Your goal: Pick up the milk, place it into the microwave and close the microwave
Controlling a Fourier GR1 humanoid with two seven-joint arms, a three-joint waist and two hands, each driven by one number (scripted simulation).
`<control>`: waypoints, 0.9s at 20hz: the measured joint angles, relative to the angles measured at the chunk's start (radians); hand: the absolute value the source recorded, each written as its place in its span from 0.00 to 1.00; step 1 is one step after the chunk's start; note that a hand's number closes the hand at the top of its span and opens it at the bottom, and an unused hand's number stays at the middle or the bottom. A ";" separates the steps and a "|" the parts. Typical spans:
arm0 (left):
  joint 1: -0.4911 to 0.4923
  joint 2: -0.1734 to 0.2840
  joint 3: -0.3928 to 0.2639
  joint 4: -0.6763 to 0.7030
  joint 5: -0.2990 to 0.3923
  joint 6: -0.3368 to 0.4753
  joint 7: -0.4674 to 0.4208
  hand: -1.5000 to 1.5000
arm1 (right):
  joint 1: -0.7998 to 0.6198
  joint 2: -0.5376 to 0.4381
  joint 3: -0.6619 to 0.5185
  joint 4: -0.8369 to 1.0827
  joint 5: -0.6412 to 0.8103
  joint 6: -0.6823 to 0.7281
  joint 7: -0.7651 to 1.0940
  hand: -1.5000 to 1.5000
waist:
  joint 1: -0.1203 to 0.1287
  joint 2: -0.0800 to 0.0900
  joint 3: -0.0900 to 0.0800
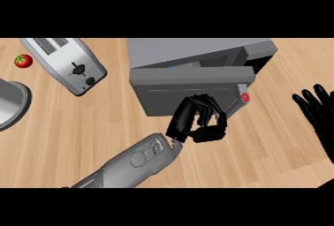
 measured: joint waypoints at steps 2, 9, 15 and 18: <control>-0.033 -0.002 0.020 0.026 0.033 0.007 0.001 1.00 | -0.007 -0.003 0.002 -0.005 -0.020 0.003 0.012 0.00 | -0.010 0.005 0.000; -0.073 -0.002 0.096 0.055 0.152 0.022 -0.072 1.00 | -0.024 -0.021 0.004 -0.027 -0.088 0.008 0.057 0.00 | -0.041 0.019 -0.003; -0.065 -0.002 0.107 0.056 0.218 0.020 -0.141 1.00 | -0.039 -0.040 -0.001 -0.049 -0.135 0.005 0.089 0.00 | -0.057 0.022 -0.002; -0.064 -0.002 0.106 0.061 0.242 0.016 -0.174 1.00 | -0.049 -0.055 -0.009 -0.056 -0.156 0.004 0.102 0.00 | -0.060 0.023 -0.001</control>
